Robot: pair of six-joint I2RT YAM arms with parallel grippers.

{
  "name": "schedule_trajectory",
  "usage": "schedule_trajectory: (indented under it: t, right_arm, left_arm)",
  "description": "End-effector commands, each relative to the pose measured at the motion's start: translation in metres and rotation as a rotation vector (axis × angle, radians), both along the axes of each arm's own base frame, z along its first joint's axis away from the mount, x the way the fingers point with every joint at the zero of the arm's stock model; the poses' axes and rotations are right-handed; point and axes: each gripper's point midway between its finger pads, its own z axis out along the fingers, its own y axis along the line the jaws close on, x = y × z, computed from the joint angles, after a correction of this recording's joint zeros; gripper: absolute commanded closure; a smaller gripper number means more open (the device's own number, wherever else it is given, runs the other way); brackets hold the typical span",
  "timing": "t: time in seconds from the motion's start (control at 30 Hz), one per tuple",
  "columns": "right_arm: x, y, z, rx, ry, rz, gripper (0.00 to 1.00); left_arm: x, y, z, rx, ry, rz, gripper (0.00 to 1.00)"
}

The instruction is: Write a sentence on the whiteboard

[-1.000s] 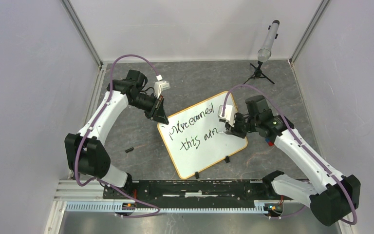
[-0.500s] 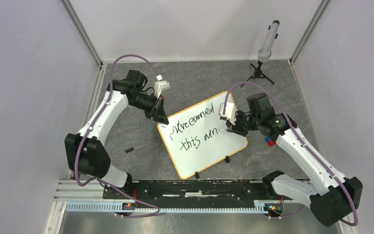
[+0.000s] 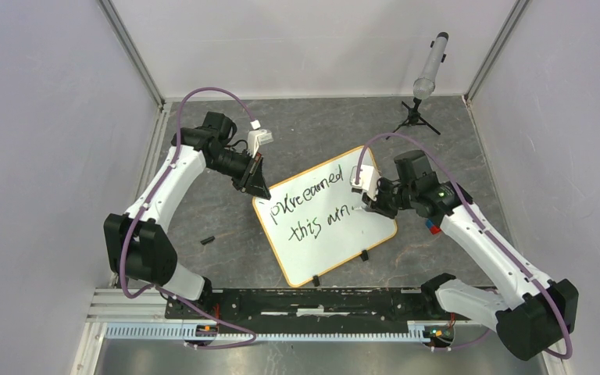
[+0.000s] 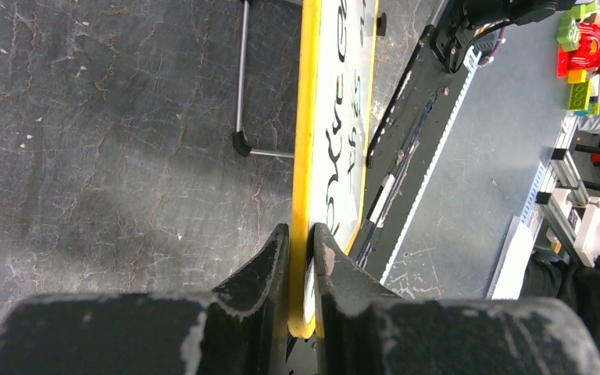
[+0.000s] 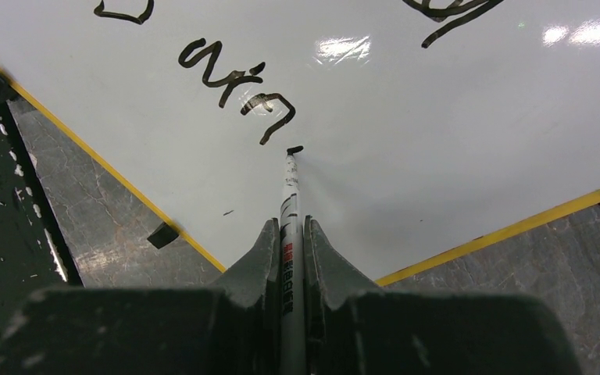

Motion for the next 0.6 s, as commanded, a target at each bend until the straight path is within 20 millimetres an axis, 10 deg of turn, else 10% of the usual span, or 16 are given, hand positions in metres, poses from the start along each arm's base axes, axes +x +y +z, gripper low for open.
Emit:
schedule_trajectory:
  t: [0.0,0.23,0.57]
  right_arm:
    - [0.004,0.000,-0.004,-0.006,-0.015,0.007,1.00]
    - [0.003,0.011,0.031,0.056,-0.036,0.048,1.00]
    - [-0.007,0.030,0.087,0.187,-0.063,0.119,1.00]
  left_arm:
    - [0.006,0.001,-0.007,0.024,-0.059,-0.043,0.98]
    - [0.007,0.001,-0.003,0.027,-0.070,-0.032,0.93]
    - [0.026,0.011,0.032,0.057,-0.151,0.049,0.53]
